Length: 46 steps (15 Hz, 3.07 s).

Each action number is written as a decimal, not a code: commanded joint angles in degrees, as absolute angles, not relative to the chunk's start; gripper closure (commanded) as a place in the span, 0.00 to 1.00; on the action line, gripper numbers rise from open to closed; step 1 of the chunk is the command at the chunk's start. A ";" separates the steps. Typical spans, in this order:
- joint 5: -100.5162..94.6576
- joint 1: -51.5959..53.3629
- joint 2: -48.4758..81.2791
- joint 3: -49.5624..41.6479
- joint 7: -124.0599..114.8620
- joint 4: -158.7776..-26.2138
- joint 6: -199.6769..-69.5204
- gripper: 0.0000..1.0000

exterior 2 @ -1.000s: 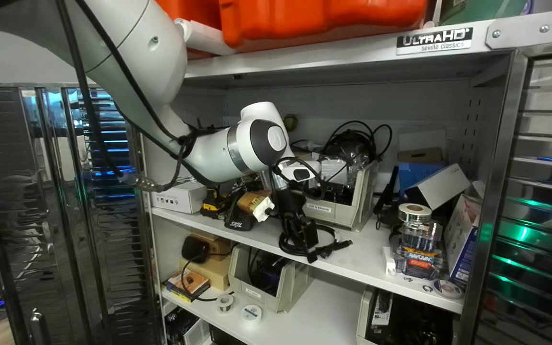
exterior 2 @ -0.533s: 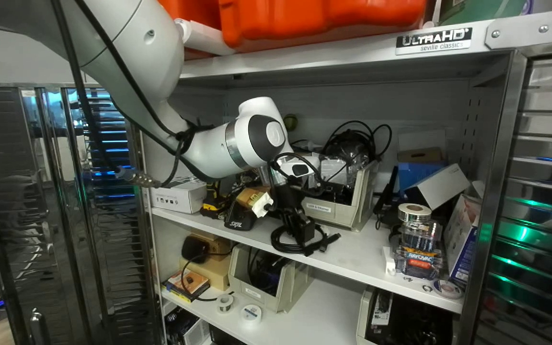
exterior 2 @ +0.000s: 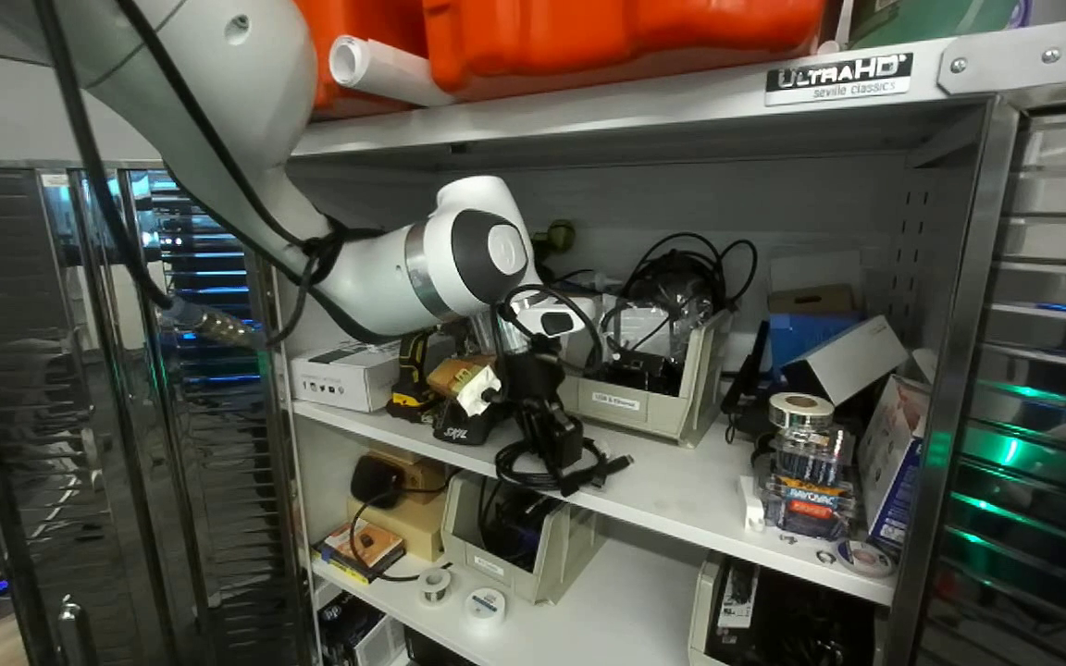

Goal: Pick up the cable and put it in the cable box.

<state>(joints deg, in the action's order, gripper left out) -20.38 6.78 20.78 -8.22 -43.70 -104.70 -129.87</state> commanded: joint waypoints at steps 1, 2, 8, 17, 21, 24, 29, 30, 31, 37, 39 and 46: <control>-22.67 7.03 11.99 -7.91 -43.76 -113.67 -131.62 0.88; -24.33 7.12 10.42 -8.16 -45.20 -115.24 -132.33 0.88; -40.09 5.89 3.59 -7.45 -55.01 -122.91 -139.47 0.89; -64.20 3.39 -0.23 -9.08 -78.62 -127.68 -155.96 0.89; -72.68 2.81 0.85 -10.24 -90.44 -123.88 -159.01 0.89; -71.40 2.34 6.10 -10.55 -91.14 -118.88 -159.95 0.90; -60.78 1.76 17.76 -8.94 -86.51 -106.02 -162.52 0.91; -58.93 1.69 19.57 -8.44 -86.08 -103.41 -162.60 0.91; -57.11 1.59 21.28 -7.90 -85.56 -100.46 -162.71 0.91; -53.51 2.30 25.29 -7.22 -85.15 -88.71 -160.93 0.91; -54.16 2.28 26.62 -7.40 -84.84 -86.94 -160.60 0.92; -54.16 2.10 31.27 -7.37 -81.65 -83.69 -157.46 0.62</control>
<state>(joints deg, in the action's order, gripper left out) -54.33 2.22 28.77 -7.44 -83.94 -88.04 -158.93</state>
